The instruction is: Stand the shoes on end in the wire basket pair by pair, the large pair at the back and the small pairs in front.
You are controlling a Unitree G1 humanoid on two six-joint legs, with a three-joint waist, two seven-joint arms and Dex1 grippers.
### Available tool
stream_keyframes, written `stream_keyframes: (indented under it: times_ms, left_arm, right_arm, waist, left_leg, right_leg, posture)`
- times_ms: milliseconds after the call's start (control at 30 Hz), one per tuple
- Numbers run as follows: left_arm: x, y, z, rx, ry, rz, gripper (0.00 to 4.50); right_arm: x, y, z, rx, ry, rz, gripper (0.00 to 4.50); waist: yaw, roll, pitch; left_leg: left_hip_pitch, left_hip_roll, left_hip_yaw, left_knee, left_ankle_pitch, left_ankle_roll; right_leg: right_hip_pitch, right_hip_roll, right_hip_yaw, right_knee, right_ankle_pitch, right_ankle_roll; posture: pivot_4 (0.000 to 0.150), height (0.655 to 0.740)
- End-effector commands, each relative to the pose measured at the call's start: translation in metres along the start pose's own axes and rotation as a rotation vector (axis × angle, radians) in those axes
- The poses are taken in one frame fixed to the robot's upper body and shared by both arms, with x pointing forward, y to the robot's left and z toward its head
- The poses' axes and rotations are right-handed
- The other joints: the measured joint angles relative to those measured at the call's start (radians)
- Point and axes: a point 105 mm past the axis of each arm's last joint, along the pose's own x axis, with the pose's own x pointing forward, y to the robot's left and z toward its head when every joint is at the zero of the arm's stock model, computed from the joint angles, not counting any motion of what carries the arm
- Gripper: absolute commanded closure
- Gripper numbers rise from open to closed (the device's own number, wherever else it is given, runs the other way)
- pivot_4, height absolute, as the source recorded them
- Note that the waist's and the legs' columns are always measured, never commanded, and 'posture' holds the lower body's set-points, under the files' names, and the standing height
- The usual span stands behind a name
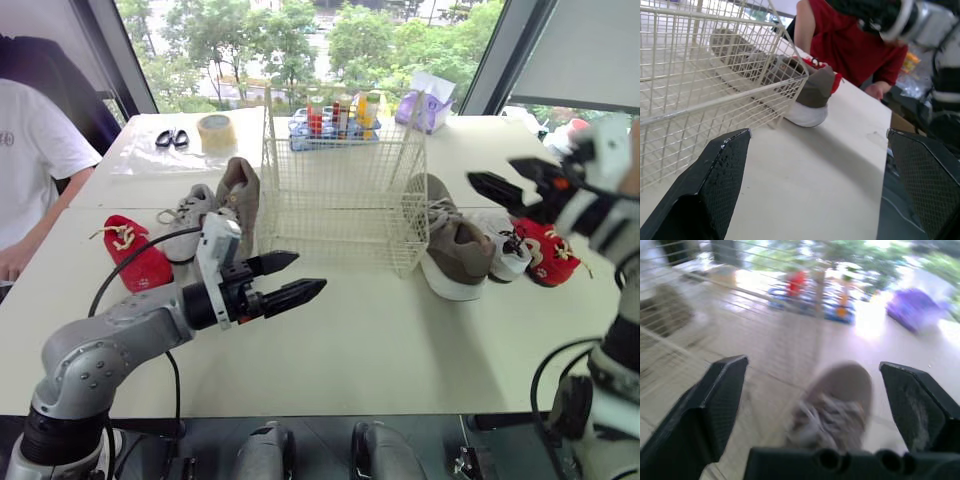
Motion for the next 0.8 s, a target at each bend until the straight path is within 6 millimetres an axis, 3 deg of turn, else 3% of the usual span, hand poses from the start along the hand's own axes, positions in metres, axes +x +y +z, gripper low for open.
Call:
stream_keyframes:
  times_ms: [33,133,233,433,633,733,800]
  left_arm:
    - [0.004,-0.008,-0.007,-0.034,0.004,-0.022,0.00]
    - [0.009,-0.008,-0.019,-0.060,0.049,-0.039,0.00]
    - [0.009,-0.006,-0.026,-0.055,0.079,-0.034,0.00]
    - [0.006,-0.001,-0.025,-0.029,0.086,-0.015,0.00]
    - [0.003,0.003,-0.025,-0.010,0.082,0.015,0.00]
    - [0.000,0.004,-0.026,-0.003,0.086,0.036,0.00]
    - [-0.001,0.004,-0.027,-0.002,0.086,0.041,0.00]
  right_arm:
    - [-0.022,0.010,-0.013,0.011,-0.034,-0.071,0.03]
    - [-0.019,0.028,-0.035,0.027,-0.009,-0.048,0.03]
    - [-0.013,0.031,-0.047,0.033,-0.006,-0.057,0.03]
    - [0.008,0.010,-0.078,0.050,0.008,-0.142,0.03]
    - [0.019,0.008,-0.106,0.057,0.058,-0.114,0.03]
    - [0.023,0.011,-0.117,0.033,0.084,-0.105,0.87]
    - [0.024,0.014,-0.121,0.016,0.092,-0.091,1.84]
  waist:
    - [-0.006,0.000,0.000]
    - [-0.013,0.001,0.000]
    - [-0.016,0.002,0.000]
    - [-0.009,0.002,0.000]
    - [-0.009,0.002,0.000]
    - [-0.010,0.002,0.000]
    - [-0.010,0.002,0.000]
  left_leg:
    - [0.001,0.000,0.000,-0.001,0.000,0.000]
    - [0.005,0.001,0.000,-0.001,0.000,0.001]
    - [0.008,0.001,0.000,-0.001,0.000,0.000]
    - [0.011,0.001,0.000,-0.002,0.000,0.000]
    - [0.011,0.001,0.000,-0.002,0.000,0.001]
    - [0.011,0.001,0.000,-0.002,0.000,0.001]
    - [0.011,0.002,-0.001,-0.002,0.000,0.001]
  right_leg:
    - [0.000,0.001,0.000,0.000,0.000,0.000]
    - [0.002,0.003,0.001,0.001,0.000,-0.001]
    - [0.005,0.004,0.001,0.001,-0.004,-0.006]
    - [0.008,0.003,0.001,0.000,-0.006,-0.007]
    - [0.008,0.003,0.001,0.000,-0.006,-0.007]
    - [0.008,0.003,0.001,0.000,-0.006,-0.007]
    - [0.008,0.003,0.001,0.000,-0.006,-0.007]
  posture:
    - [0.150,0.7400]
    - [0.150,0.7400]
    - [0.150,0.7400]
    - [0.150,0.7400]
    - [0.150,0.7400]
    - [0.150,0.7400]
    - [0.150,0.7400]
